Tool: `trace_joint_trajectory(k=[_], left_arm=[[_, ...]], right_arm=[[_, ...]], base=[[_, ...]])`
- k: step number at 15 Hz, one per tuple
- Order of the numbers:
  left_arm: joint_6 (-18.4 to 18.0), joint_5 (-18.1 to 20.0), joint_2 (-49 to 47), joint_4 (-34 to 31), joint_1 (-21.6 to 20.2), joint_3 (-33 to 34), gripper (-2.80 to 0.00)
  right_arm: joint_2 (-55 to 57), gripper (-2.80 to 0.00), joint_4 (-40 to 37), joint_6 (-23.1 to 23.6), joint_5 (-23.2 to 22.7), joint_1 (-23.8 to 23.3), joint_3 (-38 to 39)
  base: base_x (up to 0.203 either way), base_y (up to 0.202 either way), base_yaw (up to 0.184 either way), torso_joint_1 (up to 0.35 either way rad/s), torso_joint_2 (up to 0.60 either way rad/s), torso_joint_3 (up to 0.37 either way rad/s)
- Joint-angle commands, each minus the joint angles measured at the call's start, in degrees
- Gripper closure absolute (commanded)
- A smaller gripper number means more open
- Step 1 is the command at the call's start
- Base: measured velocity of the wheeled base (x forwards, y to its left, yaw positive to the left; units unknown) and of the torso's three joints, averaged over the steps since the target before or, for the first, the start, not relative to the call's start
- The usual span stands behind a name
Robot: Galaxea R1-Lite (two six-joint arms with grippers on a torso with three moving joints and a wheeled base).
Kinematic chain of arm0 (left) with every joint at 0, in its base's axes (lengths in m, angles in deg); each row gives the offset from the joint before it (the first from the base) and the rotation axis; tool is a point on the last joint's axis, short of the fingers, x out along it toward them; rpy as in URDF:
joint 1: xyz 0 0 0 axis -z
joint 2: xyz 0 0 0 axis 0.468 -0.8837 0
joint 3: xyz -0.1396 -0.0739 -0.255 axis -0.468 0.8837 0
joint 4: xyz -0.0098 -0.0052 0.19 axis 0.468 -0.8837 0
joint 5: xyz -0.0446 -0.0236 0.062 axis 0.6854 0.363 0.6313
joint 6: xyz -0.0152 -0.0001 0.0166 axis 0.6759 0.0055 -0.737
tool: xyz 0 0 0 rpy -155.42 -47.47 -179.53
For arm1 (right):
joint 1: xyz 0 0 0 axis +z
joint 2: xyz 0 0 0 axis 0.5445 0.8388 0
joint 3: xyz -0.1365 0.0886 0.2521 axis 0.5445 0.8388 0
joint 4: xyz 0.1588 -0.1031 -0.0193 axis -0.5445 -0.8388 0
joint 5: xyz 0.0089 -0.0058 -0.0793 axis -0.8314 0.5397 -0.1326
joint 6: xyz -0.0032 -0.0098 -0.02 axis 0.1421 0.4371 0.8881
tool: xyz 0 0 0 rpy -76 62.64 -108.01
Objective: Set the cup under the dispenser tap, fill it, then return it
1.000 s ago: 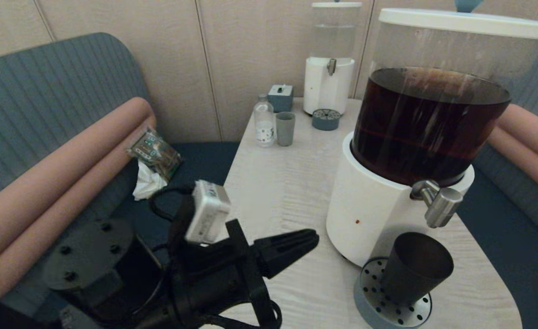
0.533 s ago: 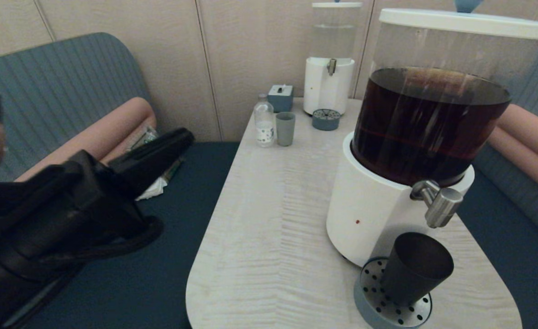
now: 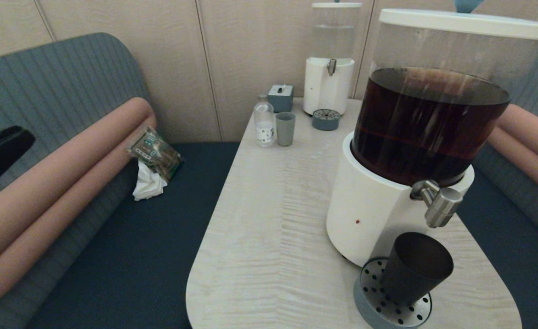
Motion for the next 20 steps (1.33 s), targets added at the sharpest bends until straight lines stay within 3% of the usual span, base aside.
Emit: trace_joint_trajectory(k=[1,5,10,15,18,20], left_arm=[[-1.3,0.1,9.9,-6.0,-2.2,0.1,0.0],[-3.6,1.2,20.5,-10.0,-6.2,1.7,0.0],[-4.8,2.7,27.0,-11.7,-7.1,2.3,0.0],[-4.7,8.4,34.3,-14.0,-11.6,5.4,0.0],[-5.5,8.6,37.3,-11.1,-12.3,8.3,0.0],[-5.7,8.5,41.0,-12.5,-12.3,10.4,0.0]], right_arm=[[0.1,0.0,0.0,0.0,0.0,0.0,0.5],[0.1,0.0,0.0,0.0,0.0,0.0,0.5],[0.1,0.0,0.0,0.0,0.0,0.0,0.5],[0.1,0.0,0.0,0.0,0.0,0.0,0.5],[0.1,0.0,0.0,0.0,0.0,0.0,0.5],[0.1,0.0,0.0,0.0,0.0,0.0,0.5]], base=[[0.0,0.0,0.0,0.0,0.0,0.0],[0.0,0.0,0.0,0.0,0.0,0.0],[0.0,0.0,0.0,0.0,0.0,0.0],[0.0,0.0,0.0,0.0,0.0,0.0],[0.0,0.0,0.0,0.0,0.0,0.0],[0.0,0.0,0.0,0.0,0.0,0.0]])
